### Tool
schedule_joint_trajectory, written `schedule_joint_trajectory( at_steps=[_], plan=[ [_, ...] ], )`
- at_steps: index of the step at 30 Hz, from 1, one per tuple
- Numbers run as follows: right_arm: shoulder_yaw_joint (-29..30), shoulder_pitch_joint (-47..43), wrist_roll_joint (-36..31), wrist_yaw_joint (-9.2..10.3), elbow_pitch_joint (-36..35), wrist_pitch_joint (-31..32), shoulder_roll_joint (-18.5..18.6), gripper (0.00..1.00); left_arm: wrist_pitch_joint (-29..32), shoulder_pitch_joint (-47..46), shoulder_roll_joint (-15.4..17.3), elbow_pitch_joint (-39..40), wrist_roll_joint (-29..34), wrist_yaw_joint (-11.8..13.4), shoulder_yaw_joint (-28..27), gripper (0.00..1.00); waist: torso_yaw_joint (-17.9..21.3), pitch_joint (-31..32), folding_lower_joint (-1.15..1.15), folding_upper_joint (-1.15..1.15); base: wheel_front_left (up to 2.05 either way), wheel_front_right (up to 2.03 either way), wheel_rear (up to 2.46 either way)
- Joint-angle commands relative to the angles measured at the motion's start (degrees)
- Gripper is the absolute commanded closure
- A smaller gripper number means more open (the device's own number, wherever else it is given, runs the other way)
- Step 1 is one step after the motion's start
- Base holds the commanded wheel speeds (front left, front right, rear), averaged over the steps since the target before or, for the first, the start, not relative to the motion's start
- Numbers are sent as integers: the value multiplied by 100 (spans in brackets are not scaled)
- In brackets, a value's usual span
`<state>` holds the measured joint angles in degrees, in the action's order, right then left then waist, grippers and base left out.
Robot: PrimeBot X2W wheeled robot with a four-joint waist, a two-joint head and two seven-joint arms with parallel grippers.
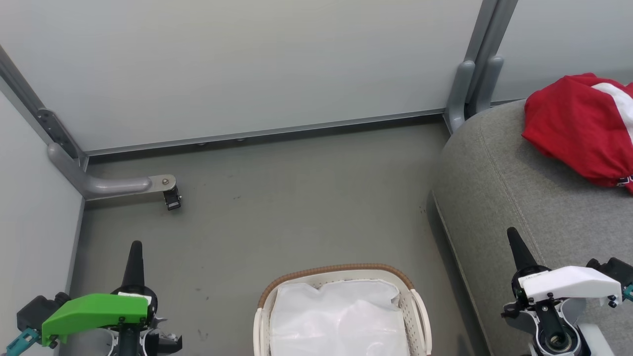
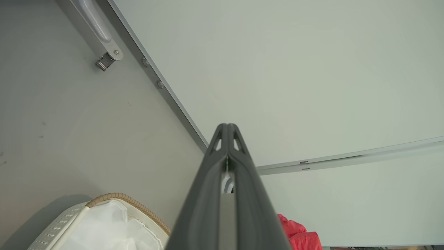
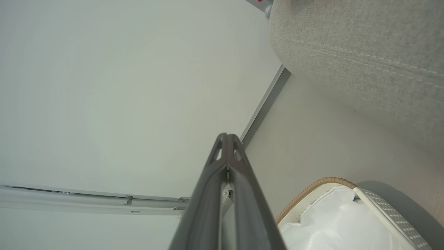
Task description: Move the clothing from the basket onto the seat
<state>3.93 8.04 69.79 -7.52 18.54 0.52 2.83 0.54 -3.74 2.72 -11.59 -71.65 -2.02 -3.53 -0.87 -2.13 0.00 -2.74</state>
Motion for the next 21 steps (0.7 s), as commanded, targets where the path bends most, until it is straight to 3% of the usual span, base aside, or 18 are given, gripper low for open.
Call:
schedule_joint_trajectory(
  at_steps=[1,21],
  plan=[
    [29,112,151,3,-62,36,50,100,42,-148,22,57,-141,8,-38,100,2,-1,0,0,0,0,0],
    [89,143,1161,3,-105,257,94,100,302,-271,25,136,-1015,37,-176,100,38,-17,0,0,0,0,0]
  ],
)
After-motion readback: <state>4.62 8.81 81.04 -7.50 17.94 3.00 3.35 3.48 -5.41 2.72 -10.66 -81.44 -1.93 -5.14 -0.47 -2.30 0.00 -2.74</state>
